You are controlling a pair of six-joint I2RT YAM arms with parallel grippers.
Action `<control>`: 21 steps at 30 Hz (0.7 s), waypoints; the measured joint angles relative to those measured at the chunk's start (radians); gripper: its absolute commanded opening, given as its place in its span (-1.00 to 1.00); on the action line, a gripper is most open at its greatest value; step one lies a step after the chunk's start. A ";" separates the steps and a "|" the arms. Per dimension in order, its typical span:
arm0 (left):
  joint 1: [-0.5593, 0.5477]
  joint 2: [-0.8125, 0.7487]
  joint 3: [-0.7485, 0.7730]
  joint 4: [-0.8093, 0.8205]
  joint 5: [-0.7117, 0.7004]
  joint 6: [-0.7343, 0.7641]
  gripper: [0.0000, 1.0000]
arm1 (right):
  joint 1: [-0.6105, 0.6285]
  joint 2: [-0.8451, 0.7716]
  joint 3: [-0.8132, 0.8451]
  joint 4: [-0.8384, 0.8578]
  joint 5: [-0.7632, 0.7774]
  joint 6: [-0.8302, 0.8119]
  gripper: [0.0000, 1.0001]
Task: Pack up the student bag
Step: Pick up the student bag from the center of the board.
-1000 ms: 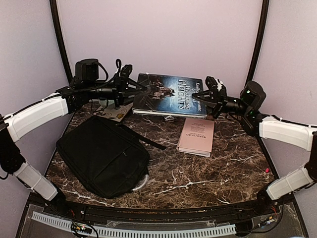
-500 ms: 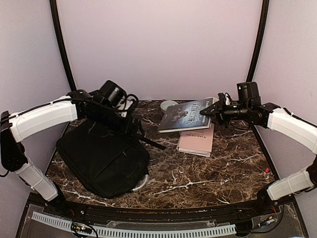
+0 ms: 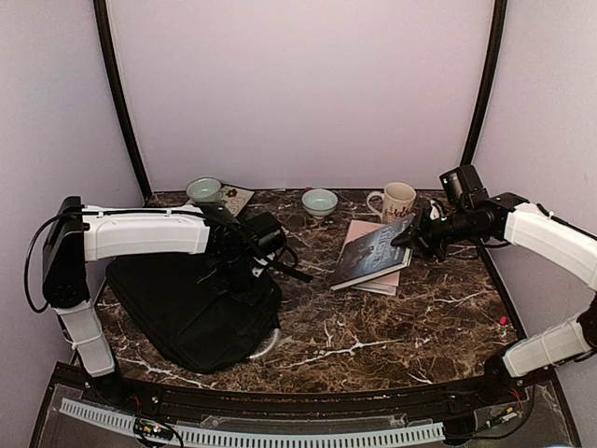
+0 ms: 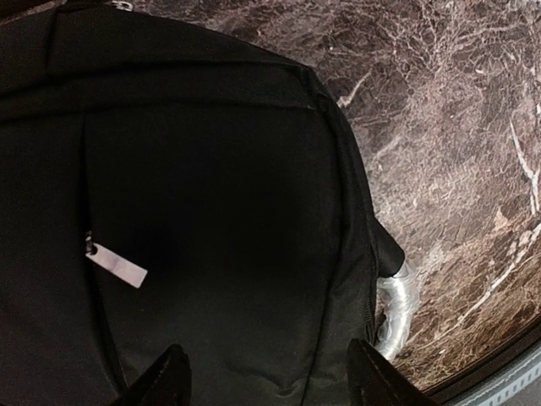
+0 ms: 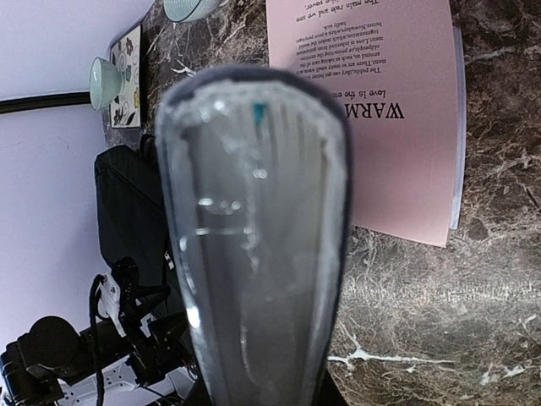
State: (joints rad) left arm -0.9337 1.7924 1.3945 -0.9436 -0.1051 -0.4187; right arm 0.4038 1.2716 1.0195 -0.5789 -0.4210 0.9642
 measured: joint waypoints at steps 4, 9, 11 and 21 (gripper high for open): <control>-0.010 0.050 0.016 0.002 0.016 0.020 0.34 | 0.000 0.000 0.000 -0.010 0.002 -0.006 -1.00; -0.027 0.092 0.035 0.005 0.019 0.034 0.36 | 0.000 0.000 0.000 -0.018 0.007 -0.010 -1.00; -0.028 0.102 0.039 0.005 0.018 0.034 0.34 | 0.000 0.000 0.000 -0.019 0.008 -0.010 -1.00; -0.032 0.152 0.042 0.012 0.014 0.048 0.19 | 0.000 -0.003 0.000 -0.021 0.013 -0.013 -1.00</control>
State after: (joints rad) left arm -0.9653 1.9446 1.4368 -0.9314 -0.0906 -0.3710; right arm 0.4038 1.2690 1.0195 -0.5999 -0.4076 0.9512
